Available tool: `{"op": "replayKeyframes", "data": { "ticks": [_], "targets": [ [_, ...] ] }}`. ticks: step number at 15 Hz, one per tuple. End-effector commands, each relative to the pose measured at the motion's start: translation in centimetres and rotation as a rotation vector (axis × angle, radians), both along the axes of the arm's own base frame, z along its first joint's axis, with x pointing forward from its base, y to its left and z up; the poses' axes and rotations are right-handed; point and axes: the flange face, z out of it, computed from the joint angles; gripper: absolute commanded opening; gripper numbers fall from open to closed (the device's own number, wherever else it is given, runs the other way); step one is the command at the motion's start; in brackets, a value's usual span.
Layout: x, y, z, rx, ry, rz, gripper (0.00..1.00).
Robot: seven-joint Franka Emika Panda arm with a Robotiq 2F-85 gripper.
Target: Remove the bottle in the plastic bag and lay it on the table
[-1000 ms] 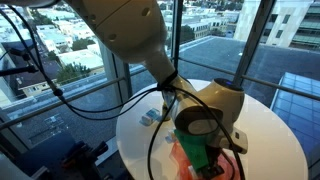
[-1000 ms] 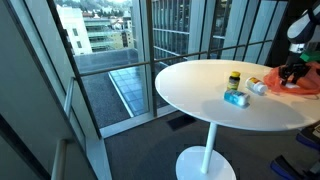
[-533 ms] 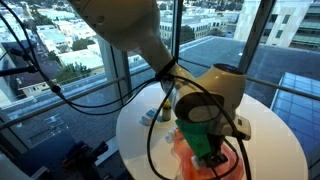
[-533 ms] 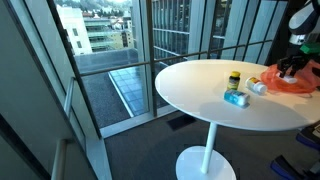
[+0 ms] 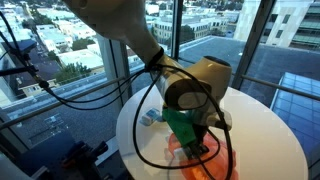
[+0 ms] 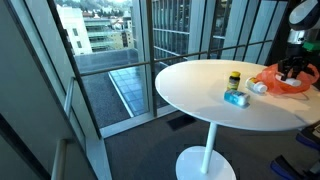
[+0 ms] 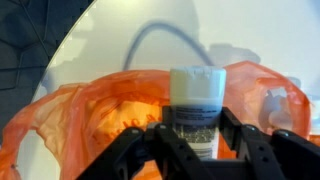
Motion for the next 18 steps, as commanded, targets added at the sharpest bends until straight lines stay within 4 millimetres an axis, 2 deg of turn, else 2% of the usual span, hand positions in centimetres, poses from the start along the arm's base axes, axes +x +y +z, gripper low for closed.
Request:
{"op": "replayKeyframes", "data": {
  "ticks": [1, 6, 12, 15, 18],
  "targets": [
    [-0.9, 2.6, 1.0, 0.016, 0.038, 0.053, 0.25],
    [-0.5, 6.7, 1.5, -0.018, 0.055, 0.168, 0.25],
    [0.3, 12.3, 3.4, -0.048, 0.043, 0.312, 0.25],
    [0.2, 14.1, 4.9, -0.058, 0.029, 0.343, 0.25],
    [-0.8, 15.0, 6.2, -0.07, 0.016, 0.354, 0.25]
  ]
}}
